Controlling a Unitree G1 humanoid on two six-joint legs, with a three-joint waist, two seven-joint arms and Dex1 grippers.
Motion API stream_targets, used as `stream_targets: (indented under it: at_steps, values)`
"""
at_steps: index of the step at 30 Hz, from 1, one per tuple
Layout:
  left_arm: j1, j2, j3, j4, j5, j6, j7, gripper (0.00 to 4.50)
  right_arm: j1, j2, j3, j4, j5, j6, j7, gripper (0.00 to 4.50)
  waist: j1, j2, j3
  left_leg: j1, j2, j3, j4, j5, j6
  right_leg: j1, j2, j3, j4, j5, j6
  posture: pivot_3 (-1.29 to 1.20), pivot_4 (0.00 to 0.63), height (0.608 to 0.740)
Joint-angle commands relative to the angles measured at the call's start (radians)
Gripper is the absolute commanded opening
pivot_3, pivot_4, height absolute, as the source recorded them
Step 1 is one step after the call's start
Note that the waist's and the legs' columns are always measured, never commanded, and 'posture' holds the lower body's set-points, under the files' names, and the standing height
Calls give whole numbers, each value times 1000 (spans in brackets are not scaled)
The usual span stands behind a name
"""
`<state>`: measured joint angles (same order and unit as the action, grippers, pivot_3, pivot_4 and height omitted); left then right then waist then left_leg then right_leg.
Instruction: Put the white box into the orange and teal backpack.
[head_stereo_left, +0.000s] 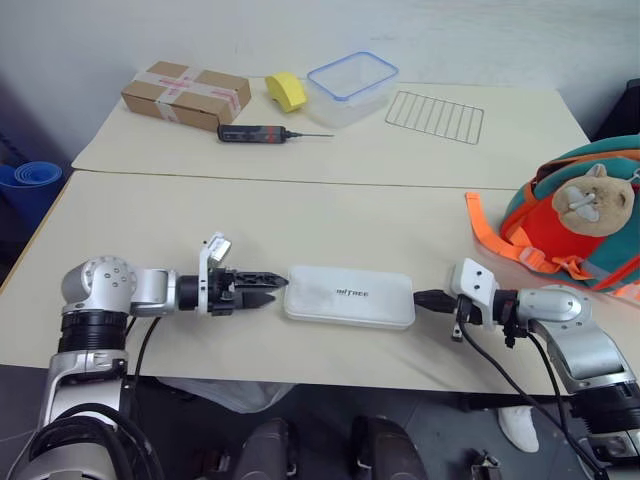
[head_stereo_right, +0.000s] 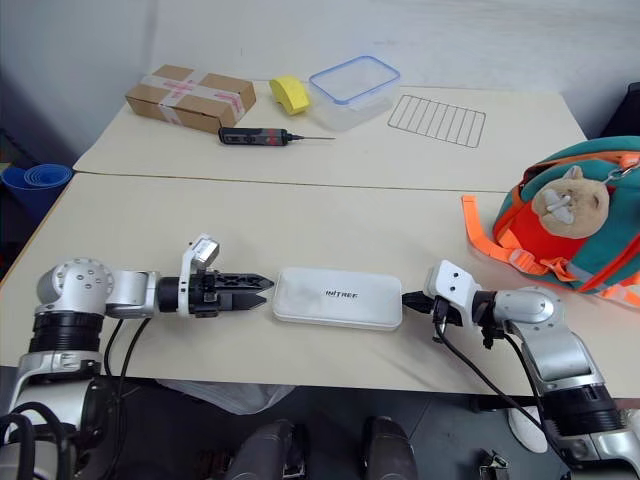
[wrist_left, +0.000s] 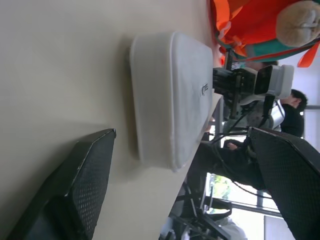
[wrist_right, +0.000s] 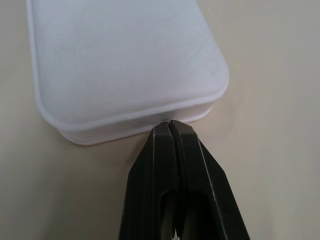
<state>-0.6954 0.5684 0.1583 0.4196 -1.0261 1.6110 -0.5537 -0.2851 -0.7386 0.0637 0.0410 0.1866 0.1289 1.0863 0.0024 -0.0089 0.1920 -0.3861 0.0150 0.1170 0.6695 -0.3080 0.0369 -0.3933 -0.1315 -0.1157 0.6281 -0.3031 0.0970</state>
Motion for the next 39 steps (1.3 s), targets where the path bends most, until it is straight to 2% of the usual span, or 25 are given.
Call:
stream_targets:
  at_steps: [1,5,11,14,22,24,26,28,30,32,34,37,39]
  values:
    - [-22,-62,9,55,12,3,52,4492,-18,12,2,8,-1,-30,-1,0,0,0,0,0,0,0,0,0,0,0,0,0,0,0,0,0,150,740]
    - [-56,-118,33,103,33,3,84,4492,-24,18,8,35,-9,-56,4,0,2,0,0,0,-1,0,1,0,1,0,1,0,0,0,0,0,150,740]
    - [-90,-155,-17,120,-5,3,67,4492,-39,41,10,60,2,-108,20,0,1,0,0,0,-1,0,2,1,1,1,1,0,0,0,0,0,150,740]
    - [-97,-168,-17,123,-16,3,68,3916,-29,46,7,60,1,-125,26,0,-1,0,0,0,-1,0,2,1,1,1,1,0,0,0,0,0,150,740]
    - [-67,-170,18,71,-15,3,68,1463,75,25,-65,10,56,-138,18,0,-1,0,0,0,-1,0,2,1,1,0,1,0,0,0,0,0,150,740]
    - [-52,-172,28,34,-16,3,62,1204,113,23,-99,-19,95,-123,19,0,-1,0,0,0,-1,0,1,0,1,1,1,0,0,0,0,0,150,740]
    - [-20,-157,11,-38,-20,3,37,1204,174,26,-165,-60,176,-71,16,0,-1,0,0,0,-1,0,1,0,1,1,1,0,0,0,0,0,150,740]
    - [65,-105,-60,-211,16,-79,-36,1204,290,28,-296,-107,269,-32,-9,370,-1,0,0,0,0,0,0,0,1,0,0,0,0,0,0,0,150,740]
    - [164,-70,-96,-373,72,-289,-177,1204,397,29,-406,-149,311,-15,-37,788,0,0,0,0,0,-1,-2,0,-1,1,0,0,-1,0,0,0,150,740]
    - [247,-72,-70,-468,100,-499,-316,1204,492,41,-516,-176,333,-10,-75,1507,0,0,0,0,0,0,-3,0,-1,1,0,1,-3,0,0,0,150,740]
    - [306,-61,-65,-520,130,-627,-411,1204,561,56,-603,-184,350,-13,-109,2166,0,0,0,1,0,1,-2,0,-1,0,0,2,-7,0,0,0,150,740]
    - [378,-3,-112,-585,206,-769,-531,1204,641,81,-729,-159,369,-34,-154,3221,0,0,0,1,1,2,-3,-3,-5,0,0,3,-8,0,0,0,150,740]
    - [409,-21,-83,-625,180,-810,-542,1204,667,86,-806,-107,383,-48,-168,3906,-1,1,-1,2,1,3,-5,-3,-6,0,0,4,-8,0,0,0,150,740]
